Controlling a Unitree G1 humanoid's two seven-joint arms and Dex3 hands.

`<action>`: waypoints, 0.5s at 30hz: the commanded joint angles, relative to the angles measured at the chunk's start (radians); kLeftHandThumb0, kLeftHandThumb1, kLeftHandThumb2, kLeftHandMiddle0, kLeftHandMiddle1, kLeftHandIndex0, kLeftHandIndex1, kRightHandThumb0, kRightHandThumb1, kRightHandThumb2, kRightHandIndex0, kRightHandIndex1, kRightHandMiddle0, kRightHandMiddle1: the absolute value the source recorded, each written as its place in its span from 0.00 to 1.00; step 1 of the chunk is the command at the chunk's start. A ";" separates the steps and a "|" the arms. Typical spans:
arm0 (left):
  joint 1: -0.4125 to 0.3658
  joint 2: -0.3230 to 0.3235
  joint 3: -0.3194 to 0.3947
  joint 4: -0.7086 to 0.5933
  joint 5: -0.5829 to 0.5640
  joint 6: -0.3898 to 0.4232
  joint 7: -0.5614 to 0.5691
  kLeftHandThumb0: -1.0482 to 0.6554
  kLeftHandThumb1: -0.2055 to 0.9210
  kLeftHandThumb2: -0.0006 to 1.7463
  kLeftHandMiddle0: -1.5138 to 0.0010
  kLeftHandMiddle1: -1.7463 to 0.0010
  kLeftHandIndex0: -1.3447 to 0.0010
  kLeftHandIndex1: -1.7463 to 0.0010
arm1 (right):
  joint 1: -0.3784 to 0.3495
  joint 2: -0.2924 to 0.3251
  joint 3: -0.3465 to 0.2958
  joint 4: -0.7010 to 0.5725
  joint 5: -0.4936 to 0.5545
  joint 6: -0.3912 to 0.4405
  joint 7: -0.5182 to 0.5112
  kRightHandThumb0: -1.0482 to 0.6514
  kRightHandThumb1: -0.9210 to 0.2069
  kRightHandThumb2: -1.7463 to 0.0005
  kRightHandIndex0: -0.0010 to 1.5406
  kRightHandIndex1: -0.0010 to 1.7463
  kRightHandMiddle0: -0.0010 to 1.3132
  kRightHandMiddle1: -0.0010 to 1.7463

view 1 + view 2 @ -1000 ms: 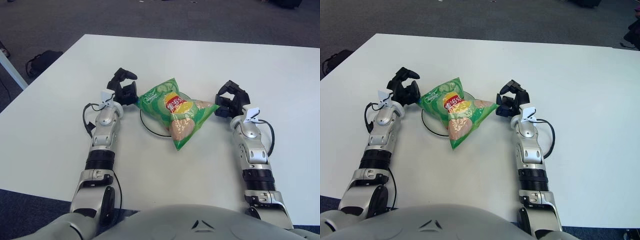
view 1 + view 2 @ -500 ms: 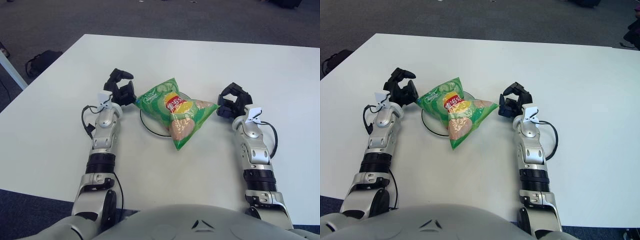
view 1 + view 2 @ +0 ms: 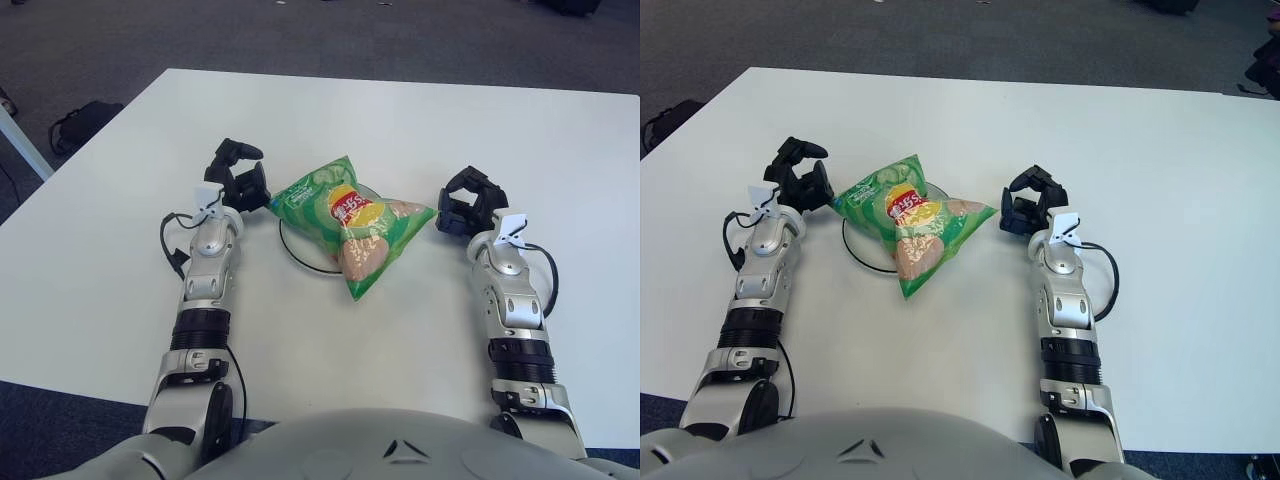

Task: Put the snack into the plate.

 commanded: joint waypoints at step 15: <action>0.035 -0.004 -0.002 -0.051 0.011 0.034 0.024 0.35 0.56 0.68 0.23 0.00 0.61 0.00 | 0.053 0.010 -0.008 0.012 0.007 0.023 0.004 0.33 0.55 0.23 0.80 1.00 0.48 1.00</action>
